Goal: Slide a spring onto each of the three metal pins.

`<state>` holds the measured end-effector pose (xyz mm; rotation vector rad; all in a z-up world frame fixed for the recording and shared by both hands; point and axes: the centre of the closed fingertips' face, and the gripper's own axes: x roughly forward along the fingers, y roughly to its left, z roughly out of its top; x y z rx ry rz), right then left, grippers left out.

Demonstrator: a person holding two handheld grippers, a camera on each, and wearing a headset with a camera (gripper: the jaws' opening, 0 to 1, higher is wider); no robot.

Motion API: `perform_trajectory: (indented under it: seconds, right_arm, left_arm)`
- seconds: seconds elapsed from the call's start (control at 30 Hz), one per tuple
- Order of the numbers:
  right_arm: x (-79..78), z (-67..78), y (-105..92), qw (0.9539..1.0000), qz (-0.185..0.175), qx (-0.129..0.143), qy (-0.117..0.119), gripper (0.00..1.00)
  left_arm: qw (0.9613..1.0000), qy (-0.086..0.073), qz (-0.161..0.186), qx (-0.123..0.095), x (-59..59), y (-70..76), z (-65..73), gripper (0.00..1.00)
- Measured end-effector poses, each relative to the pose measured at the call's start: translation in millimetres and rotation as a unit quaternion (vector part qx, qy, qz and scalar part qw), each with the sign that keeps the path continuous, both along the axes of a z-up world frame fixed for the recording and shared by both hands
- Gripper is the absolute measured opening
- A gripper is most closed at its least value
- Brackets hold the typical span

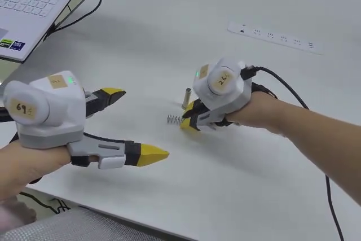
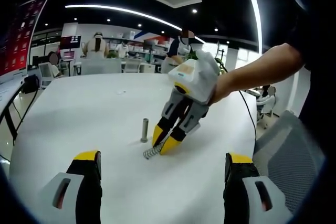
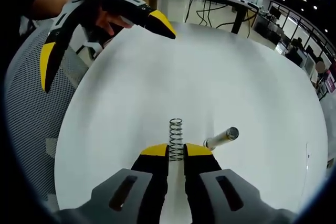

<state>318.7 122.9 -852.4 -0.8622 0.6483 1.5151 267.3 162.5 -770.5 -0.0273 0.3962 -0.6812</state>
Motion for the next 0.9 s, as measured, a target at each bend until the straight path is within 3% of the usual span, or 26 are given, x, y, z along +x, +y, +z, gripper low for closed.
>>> perform_trajectory:
  seconds: [0.4,0.9]
  right_arm:
    - [-2.7,2.0,-2.5,0.9999,0.009,-0.001,-0.011,0.08]
    - [-9.1,30.9,-13.1,0.9994,0.013,0.027,-0.017,0.08]
  left_arm:
    - [1.0000,0.000,0.000,0.002,-1.5,-0.5,0.9,0.95]
    - [0.9999,-0.003,-0.011,0.001,1.6,-7.8,2.9,0.95]
